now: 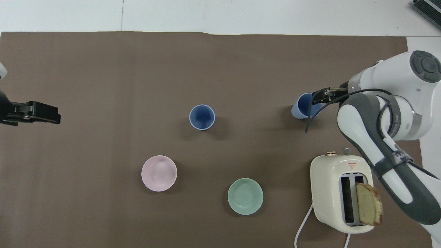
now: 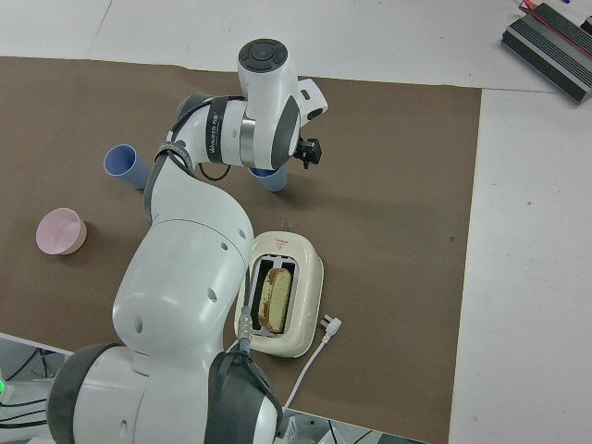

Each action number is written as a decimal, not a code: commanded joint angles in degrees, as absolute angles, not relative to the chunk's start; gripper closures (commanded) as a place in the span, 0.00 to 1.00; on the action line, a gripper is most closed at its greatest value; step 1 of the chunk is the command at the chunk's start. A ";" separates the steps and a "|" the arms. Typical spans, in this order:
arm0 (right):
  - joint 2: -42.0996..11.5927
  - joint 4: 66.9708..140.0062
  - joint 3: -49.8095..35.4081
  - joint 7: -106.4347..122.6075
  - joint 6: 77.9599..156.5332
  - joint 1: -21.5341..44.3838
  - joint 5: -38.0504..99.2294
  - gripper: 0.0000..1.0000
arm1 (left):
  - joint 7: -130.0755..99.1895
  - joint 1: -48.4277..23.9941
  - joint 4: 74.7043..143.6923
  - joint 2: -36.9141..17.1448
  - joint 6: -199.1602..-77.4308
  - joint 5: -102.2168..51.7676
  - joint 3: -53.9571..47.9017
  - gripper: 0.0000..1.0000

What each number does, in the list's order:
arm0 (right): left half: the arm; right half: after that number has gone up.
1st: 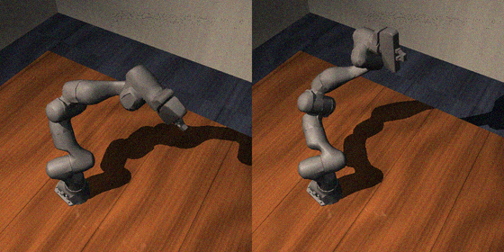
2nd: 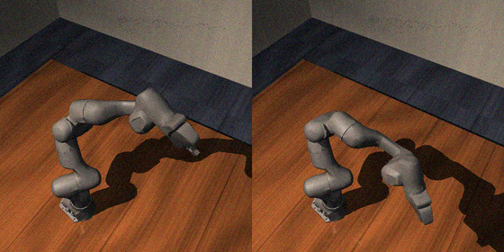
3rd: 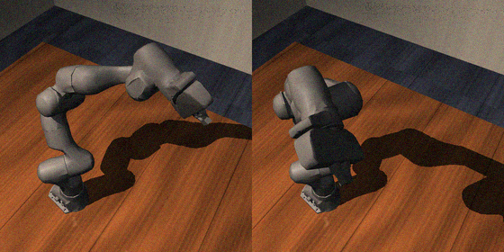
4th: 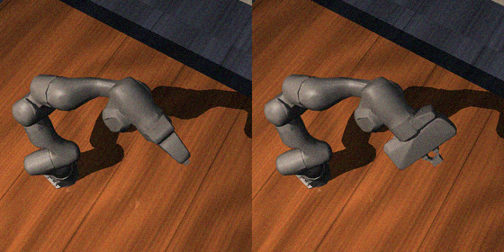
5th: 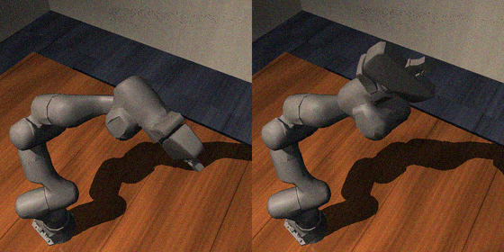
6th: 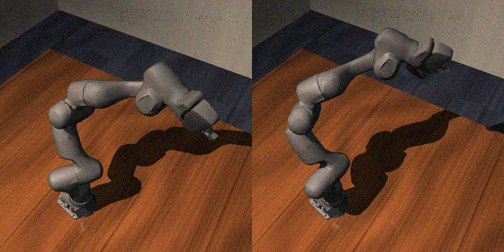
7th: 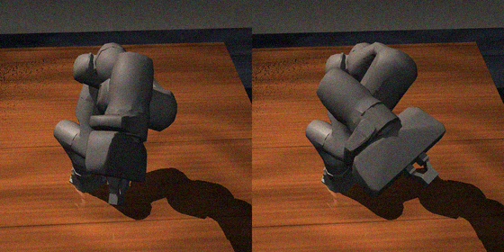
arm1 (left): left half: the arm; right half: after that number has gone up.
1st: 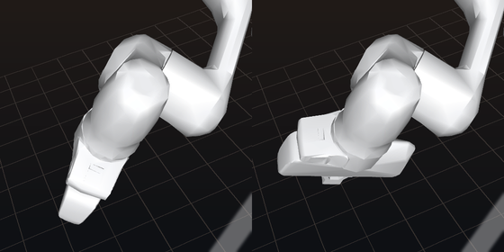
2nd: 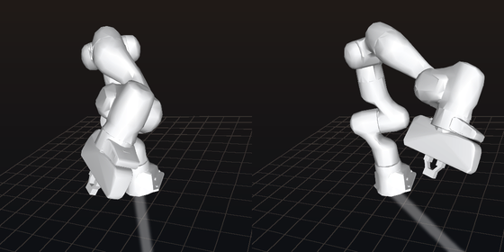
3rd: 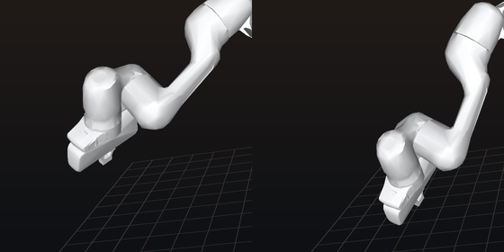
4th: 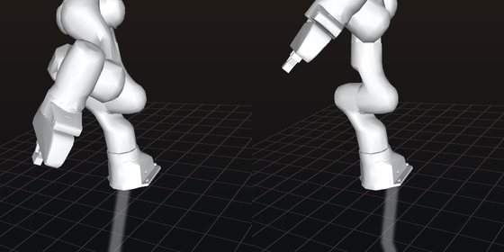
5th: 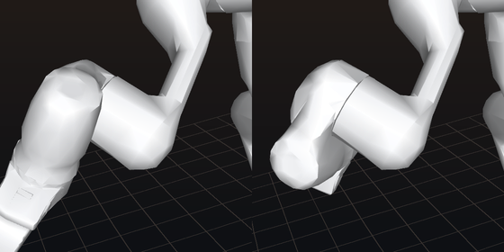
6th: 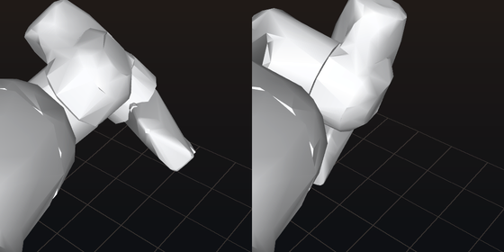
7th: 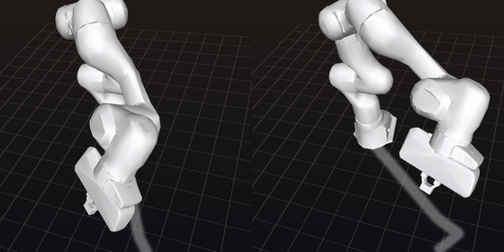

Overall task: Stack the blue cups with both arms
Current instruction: 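Grasp the other blue cup with the right gripper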

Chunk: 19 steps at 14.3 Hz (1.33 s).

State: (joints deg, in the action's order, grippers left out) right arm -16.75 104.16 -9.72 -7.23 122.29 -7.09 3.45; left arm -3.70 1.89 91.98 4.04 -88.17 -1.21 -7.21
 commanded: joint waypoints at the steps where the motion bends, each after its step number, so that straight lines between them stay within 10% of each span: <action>1: -17.75 105.21 -9.93 -4.92 123.84 -7.21 4.66 0.00 | -2.99 0.79 96.49 7.72 -87.97 -1.93 -5.27 0.00; 5: -19.33 105.47 -9.93 -4.49 124.97 -6.06 4.66 0.01 | -2.90 0.97 96.24 7.65 -88.07 -1.93 -5.45 0.00; 7: -19.42 105.47 -9.93 -1.42 125.51 -6.06 4.66 0.53 | -3.07 1.05 96.24 7.65 -88.07 -2.02 -5.36 0.00; 10: -19.42 105.47 -9.93 0.35 125.51 -6.76 4.66 0.95 | -3.08 1.85 95.89 7.47 -88.33 -2.46 -5.71 0.00; 19: -18.82 102.14 -10.11 1.23 123.32 -6.51 4.83 1.00 | -3.25 1.58 95.19 7.47 -87.98 -2.46 -5.63 0.00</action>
State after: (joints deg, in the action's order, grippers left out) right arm -19.55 104.28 -9.68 -0.14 124.50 -6.32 3.49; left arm -3.64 1.82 94.67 6.60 -87.84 -1.64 -6.12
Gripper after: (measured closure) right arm 0.960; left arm 0.000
